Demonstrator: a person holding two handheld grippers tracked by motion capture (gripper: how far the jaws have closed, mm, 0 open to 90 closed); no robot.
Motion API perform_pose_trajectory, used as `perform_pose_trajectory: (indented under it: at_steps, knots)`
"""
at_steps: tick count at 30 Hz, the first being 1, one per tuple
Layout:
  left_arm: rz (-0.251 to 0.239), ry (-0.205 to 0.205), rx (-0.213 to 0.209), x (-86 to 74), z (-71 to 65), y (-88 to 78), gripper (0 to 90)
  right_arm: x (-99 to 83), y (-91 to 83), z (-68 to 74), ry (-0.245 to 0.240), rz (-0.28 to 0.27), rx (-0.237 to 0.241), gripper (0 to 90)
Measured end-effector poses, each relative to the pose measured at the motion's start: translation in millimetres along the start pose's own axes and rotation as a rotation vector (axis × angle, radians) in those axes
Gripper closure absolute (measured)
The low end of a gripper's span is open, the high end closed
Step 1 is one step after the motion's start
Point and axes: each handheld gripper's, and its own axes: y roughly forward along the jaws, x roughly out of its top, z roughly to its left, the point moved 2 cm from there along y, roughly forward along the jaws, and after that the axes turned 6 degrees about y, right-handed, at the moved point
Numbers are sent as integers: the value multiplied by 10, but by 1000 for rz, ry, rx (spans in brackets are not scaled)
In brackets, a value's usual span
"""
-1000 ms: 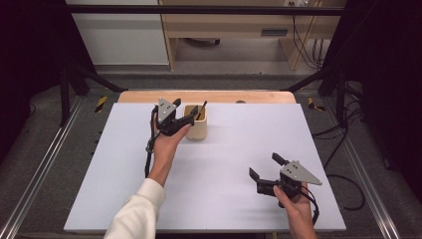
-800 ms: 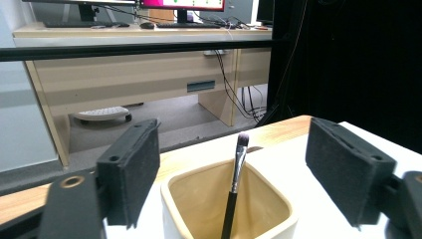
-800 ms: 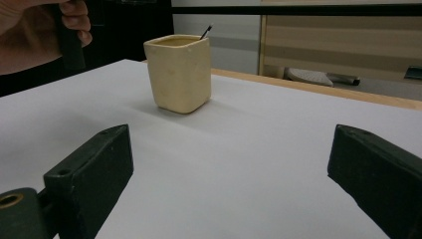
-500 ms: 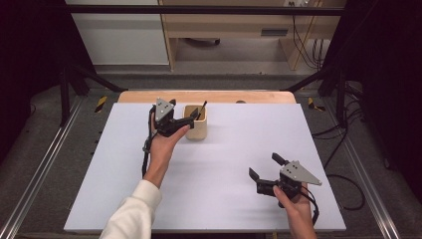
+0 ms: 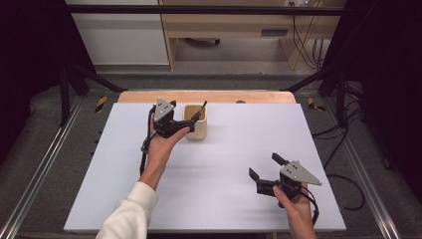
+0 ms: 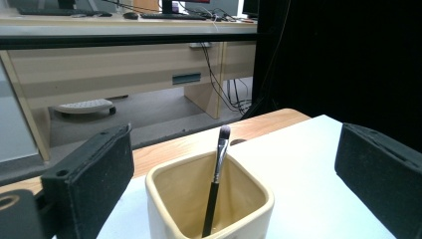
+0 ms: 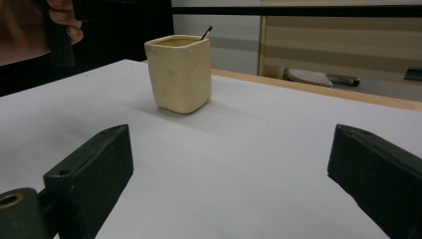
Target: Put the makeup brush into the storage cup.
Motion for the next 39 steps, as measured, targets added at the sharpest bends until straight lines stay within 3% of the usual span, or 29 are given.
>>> perform_pose_trajectory:
  at_steps: [24,39]
  knots:
    - [-3,34,-98,37,-95,-131,16,3,-4,-1,-1,-1,-2,45]
    - [-10,81,-170,37,-186,-299,15,7,-10,-3,-3,-4,-4,45]
